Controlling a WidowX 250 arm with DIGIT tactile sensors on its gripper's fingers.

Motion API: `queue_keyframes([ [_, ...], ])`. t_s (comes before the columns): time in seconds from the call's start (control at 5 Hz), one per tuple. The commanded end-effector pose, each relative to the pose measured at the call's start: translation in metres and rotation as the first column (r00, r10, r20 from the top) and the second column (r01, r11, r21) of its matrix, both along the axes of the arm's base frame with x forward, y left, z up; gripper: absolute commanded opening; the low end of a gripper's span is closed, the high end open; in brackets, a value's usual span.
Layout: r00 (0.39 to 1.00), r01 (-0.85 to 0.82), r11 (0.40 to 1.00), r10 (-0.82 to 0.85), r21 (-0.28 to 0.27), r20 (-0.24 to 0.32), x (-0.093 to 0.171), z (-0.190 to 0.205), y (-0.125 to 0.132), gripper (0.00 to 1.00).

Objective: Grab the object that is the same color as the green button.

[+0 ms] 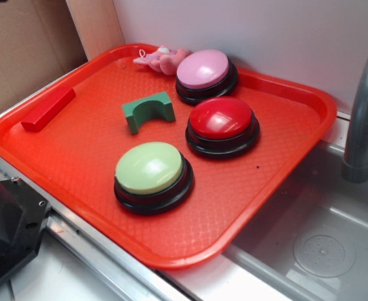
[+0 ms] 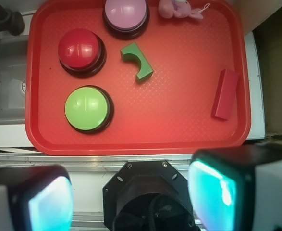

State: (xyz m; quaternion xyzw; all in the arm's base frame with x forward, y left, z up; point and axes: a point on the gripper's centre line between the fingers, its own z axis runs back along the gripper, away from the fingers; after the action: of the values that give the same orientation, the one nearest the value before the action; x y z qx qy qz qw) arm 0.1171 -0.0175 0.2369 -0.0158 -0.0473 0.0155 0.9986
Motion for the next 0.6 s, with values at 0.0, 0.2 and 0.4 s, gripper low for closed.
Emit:
queue_keyframes([
  [0.0,1.0,0.0,1.0,0.0,0.0,0.0,0.0,0.0,0.0,1.0],
  [0.2,0.987,0.155,0.988,-0.156,0.026,0.048,0.021,-0.014,0.005,1.0],
  [0.4,0.954,0.271,0.96,-0.278,0.077,0.113,0.054,-0.04,0.009,1.0],
])
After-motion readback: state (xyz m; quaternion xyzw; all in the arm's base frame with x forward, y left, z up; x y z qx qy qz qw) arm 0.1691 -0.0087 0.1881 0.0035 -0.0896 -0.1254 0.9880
